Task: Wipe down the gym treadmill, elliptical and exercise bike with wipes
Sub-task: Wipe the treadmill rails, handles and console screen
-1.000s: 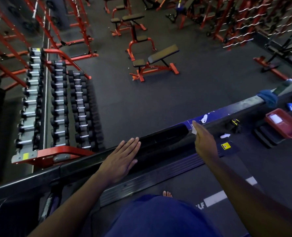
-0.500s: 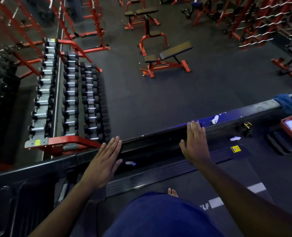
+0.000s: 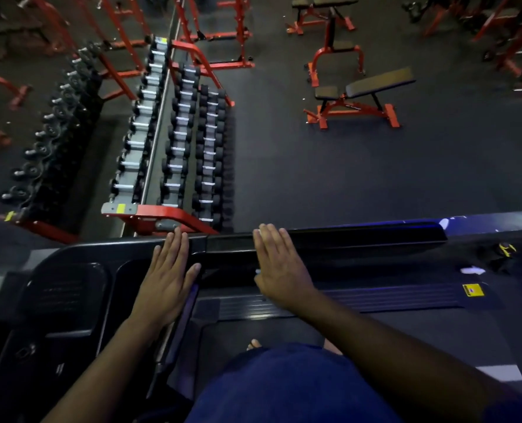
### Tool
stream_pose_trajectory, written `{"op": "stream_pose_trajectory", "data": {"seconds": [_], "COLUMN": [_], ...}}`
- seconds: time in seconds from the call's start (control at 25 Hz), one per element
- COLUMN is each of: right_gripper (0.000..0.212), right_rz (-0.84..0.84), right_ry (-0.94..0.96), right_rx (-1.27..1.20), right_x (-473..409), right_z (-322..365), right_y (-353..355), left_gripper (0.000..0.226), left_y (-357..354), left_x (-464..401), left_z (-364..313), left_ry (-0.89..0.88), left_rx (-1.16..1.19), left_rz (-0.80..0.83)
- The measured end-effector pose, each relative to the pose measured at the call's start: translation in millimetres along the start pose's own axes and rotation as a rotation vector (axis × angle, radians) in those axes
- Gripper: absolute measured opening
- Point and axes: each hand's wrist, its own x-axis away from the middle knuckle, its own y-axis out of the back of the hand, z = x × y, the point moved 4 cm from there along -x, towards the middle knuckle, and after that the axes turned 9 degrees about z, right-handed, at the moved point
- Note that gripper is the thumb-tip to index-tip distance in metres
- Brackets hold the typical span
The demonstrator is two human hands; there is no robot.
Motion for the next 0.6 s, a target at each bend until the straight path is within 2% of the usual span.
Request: {"op": "stream_pose_trajectory", "data": {"seconds": [0.2, 0.32, 0.48, 0.6], "right_gripper": [0.06, 0.055, 0.046, 0.042], "right_rz": [-0.024, -0.018, 0.036, 0.023], "right_ry": [0.306, 0.432, 0.593, 0.422], "right_rx": [0.105, 0.089, -0.196, -0.508], "right_x": [-44, -58, -58, -35], "right_z": [77, 91, 76, 48], "right_y": [-9, -6, -3, 9], "left_gripper": [0.075, 0.08, 0.083, 0.078], "left_y": [-4, -6, -4, 0], "left_x": [17, 18, 20, 13], "left_z": [18, 17, 12, -2], "left_ry": [0.103, 0.142, 0.156, 0.094], "left_rx": [0.1, 0.186, 0.26, 0.269], "left_rz": [-0.008, -0.019, -0.019, -0.04]}}
